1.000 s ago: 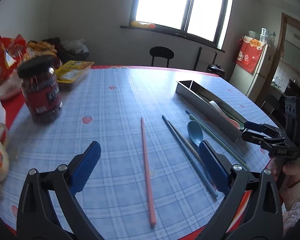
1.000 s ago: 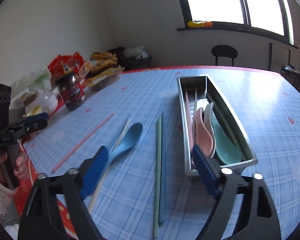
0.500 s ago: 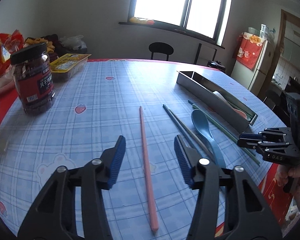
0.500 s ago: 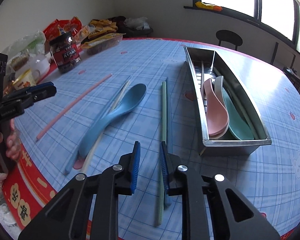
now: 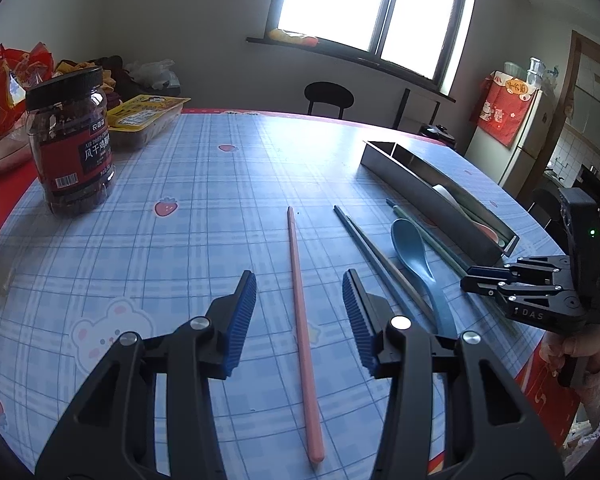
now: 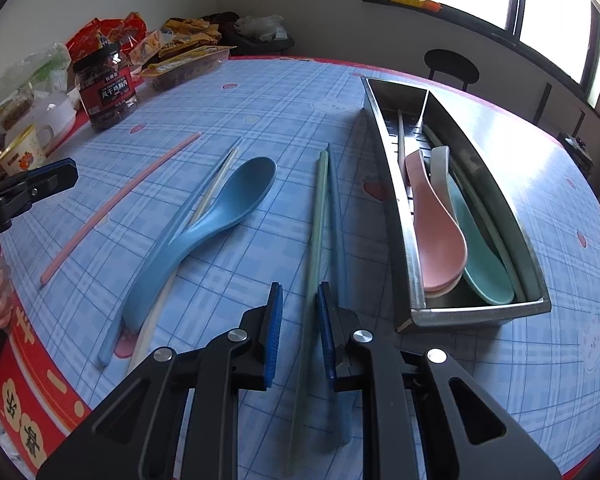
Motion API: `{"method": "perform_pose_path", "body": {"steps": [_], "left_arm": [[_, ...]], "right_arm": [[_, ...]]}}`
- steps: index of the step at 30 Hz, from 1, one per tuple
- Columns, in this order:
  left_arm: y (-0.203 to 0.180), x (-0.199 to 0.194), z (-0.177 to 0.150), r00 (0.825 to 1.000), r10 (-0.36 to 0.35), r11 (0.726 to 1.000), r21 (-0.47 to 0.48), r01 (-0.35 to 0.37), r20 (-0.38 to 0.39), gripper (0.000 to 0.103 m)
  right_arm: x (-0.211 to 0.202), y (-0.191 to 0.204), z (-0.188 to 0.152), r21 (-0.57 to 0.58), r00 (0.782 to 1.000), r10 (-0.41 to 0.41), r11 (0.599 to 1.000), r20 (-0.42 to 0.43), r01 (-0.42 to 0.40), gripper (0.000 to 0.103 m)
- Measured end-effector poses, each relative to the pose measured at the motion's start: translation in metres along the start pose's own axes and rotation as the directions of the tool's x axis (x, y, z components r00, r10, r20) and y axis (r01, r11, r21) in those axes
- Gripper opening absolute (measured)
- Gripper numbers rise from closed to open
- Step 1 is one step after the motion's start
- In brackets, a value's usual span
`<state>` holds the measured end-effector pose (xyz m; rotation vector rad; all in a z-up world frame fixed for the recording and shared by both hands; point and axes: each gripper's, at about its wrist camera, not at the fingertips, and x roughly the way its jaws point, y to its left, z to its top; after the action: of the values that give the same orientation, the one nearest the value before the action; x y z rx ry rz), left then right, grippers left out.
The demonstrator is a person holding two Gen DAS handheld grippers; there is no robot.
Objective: Organize utensils
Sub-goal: 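Move the right gripper to a light green chopstick and grasp it, then hold the green chopstick in the right gripper while the left gripper grasps the other pink chopstick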
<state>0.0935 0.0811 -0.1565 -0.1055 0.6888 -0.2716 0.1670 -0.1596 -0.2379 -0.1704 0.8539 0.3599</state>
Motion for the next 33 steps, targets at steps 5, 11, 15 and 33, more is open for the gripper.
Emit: {"method": "perform_pose_path", "body": {"steps": [5,11,15,33], "left_arm": [[-0.001,0.002,0.0,1.0,0.01,1.0,0.004,-0.01,-0.007,0.045],[-0.005,0.004,0.0,1.0,0.029,0.999,0.024,-0.028,-0.012,0.045],[-0.005,0.007,-0.001,0.999,0.039,0.999,0.022,-0.038,-0.025,0.044],[-0.025,0.042,0.002,0.976,0.142,0.983,0.141,-0.12,-0.164,0.028]], "right_arm": [[0.005,0.006,0.007,-0.021,1.0,-0.014,1.0,0.002,0.014,0.015],[0.014,0.017,0.016,-0.072,0.999,-0.038,0.997,0.013,0.039,0.008],[0.016,0.016,0.019,-0.069,1.0,-0.027,0.997,0.015,0.028,0.006],[0.012,0.012,0.013,-0.042,1.0,0.021,0.999,0.021,-0.02,0.006]]}}
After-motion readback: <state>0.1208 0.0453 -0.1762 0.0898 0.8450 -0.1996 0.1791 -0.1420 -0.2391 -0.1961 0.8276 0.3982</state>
